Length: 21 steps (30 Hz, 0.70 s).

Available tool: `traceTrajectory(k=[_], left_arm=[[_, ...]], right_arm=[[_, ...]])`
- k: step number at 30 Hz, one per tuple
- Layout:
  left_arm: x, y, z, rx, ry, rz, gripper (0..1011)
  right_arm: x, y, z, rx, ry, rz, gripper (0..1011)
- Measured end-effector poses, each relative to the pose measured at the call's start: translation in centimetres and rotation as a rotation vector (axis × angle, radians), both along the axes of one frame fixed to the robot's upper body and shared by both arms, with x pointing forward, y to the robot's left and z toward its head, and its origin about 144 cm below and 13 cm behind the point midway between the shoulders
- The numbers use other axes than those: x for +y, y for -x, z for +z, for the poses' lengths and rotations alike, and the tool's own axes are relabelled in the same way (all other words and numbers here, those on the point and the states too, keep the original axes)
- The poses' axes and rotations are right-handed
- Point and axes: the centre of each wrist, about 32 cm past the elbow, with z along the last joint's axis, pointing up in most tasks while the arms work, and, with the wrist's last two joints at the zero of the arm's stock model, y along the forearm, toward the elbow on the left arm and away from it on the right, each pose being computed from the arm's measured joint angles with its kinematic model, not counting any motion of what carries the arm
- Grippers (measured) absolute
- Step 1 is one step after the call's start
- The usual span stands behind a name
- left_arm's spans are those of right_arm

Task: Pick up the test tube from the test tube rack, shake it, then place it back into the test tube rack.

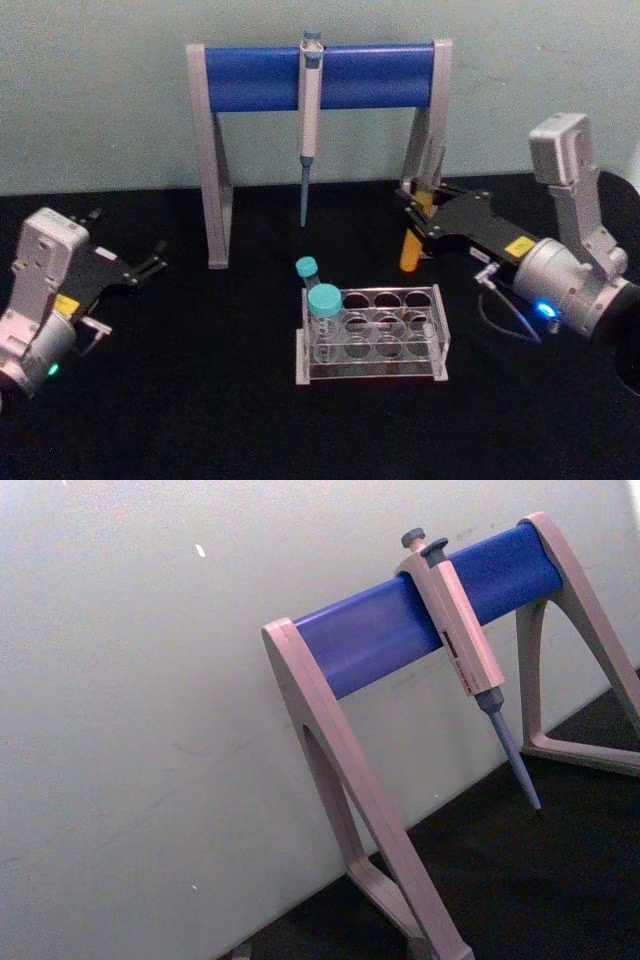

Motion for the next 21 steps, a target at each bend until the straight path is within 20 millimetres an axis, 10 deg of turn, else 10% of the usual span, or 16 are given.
traceTrajectory(k=[21], left_arm=[[0.0,0.0,0.0,0.0,0.0,0.0,1001]], right_arm=[[0.2,2.8,0.3,0.063,0.001,0.123,235]])
